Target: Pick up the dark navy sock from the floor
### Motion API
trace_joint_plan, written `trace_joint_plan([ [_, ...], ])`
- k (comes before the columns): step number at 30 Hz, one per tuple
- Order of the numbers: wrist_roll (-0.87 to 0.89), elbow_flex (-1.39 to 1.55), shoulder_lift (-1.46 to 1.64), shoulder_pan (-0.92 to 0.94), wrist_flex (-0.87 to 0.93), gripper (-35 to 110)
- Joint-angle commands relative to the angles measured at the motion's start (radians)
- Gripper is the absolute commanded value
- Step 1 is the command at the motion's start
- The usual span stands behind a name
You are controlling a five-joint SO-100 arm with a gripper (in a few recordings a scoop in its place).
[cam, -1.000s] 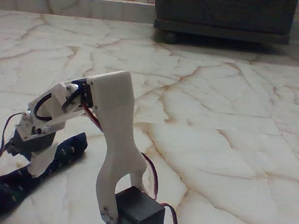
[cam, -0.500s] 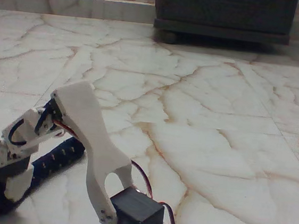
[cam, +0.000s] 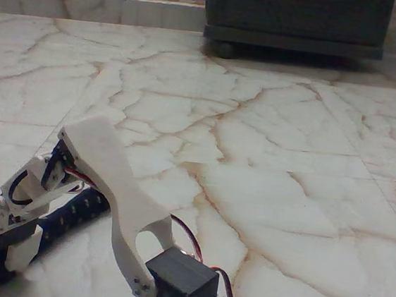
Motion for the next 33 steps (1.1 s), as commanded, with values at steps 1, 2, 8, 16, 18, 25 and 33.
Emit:
trace_joint_plan([
  [1,-0.026,-0.008,0.000,-0.005,-0.012,1],
  [2,-0.032,-0.003,0.000,-0.005,-0.014,0],
  [8,-0.126,0.104,0.083,0.026,-0.049,0],
  [16,-0.299,0.362,0.402,0.112,-0.046,0],
  [18,-0.380,0.422,0.468,0.156,-0.046,0],
  [25,-0.617,0.692,0.801,0.341,-0.031,0],
  [33,-0.776,0.887,1.074,0.502,0.006,0],
])
